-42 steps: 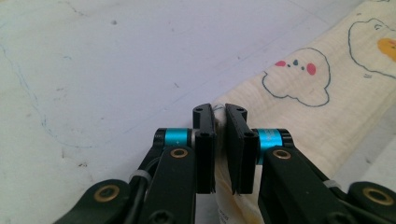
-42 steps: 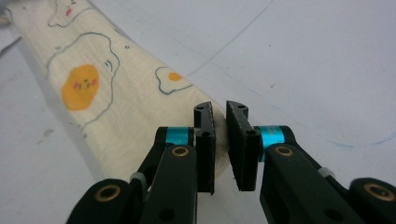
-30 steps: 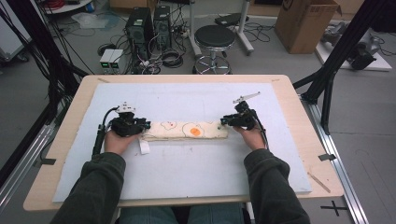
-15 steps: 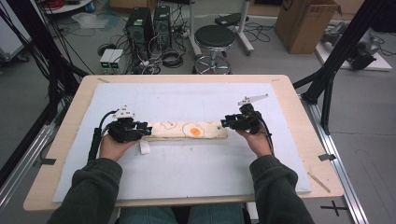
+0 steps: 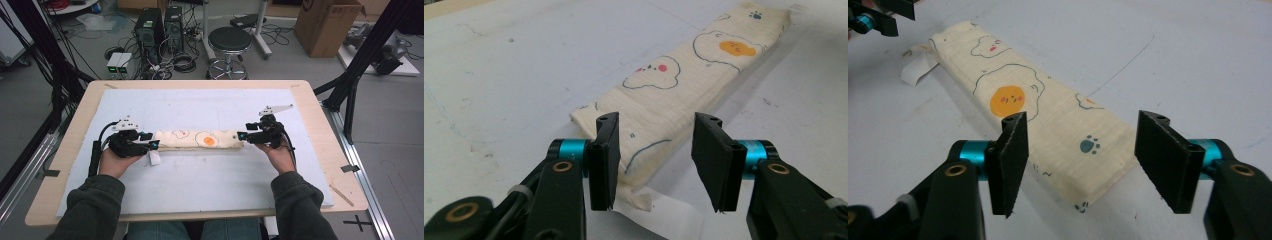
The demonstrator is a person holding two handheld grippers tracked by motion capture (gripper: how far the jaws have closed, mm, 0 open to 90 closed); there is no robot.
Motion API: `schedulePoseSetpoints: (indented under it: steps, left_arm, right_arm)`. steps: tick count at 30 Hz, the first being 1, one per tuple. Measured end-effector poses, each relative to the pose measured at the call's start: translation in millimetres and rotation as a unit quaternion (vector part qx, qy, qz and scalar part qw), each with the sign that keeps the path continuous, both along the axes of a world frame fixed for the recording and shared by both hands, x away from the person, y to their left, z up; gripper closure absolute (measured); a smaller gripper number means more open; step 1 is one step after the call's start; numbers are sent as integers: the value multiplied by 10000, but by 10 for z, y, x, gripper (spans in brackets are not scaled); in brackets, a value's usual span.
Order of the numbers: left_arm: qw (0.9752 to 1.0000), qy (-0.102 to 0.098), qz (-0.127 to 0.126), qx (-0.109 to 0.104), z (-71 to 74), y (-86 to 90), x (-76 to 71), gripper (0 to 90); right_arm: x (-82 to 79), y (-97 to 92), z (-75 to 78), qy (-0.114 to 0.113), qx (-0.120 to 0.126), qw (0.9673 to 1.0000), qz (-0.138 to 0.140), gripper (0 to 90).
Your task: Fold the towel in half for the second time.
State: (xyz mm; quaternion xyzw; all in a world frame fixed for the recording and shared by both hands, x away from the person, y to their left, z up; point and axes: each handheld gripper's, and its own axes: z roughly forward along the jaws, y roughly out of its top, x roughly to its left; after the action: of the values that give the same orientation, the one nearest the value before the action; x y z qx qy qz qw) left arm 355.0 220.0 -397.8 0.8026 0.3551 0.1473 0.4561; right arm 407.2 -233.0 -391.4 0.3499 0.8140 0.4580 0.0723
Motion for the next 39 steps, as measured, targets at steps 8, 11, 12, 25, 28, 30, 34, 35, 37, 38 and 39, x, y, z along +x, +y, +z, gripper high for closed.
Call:
schedulePoseSetpoints:
  steps: [8,11,12,25,28,30,34,35,37,38,39]
  left_arm:
    - [10000,15,52,-30,-12,36,-77,460]
    - [10000,29,66,-26,-13,61,-103,439]
    - [10000,45,54,-26,-11,70,-111,439]
    - [9999,-20,97,-80,-13,134,-243,380]
    - [9999,-23,93,-91,-11,138,-282,365]
    - [9999,-49,81,-86,-8,134,-309,362]
    - [9999,-65,59,-81,-8,134,-351,351]
    - [9999,-67,50,-69,-9,140,-360,347]
    - [9999,-64,71,-90,-19,148,-383,343]
    - [9999,-64,62,-61,-23,155,-391,343]
    - [9999,-56,77,-67,-27,156,-404,341]
  right_arm:
    - [-78,-52,15,-128,58,9999,-98,283]
    - [-111,-66,31,-110,30,9998,-168,240]
    - [-117,-73,33,-142,19,9998,-166,238]
    - [-267,-139,18,-189,19,9996,-204,183]
    - [-296,-162,20,-223,12,9994,-247,163]
    - [-316,-178,23,-214,11,9994,-268,160]
    - [-350,-200,20,-254,-7,9992,-311,135]
    - [-355,-207,18,-257,-6,9992,-295,134]
    - [-372,-213,13,-261,-13,9992,-296,131]
    - [-384,-219,13,-238,-26,9992,-306,128]
    - [-388,-223,9,-257,-3,9992,-297,128]
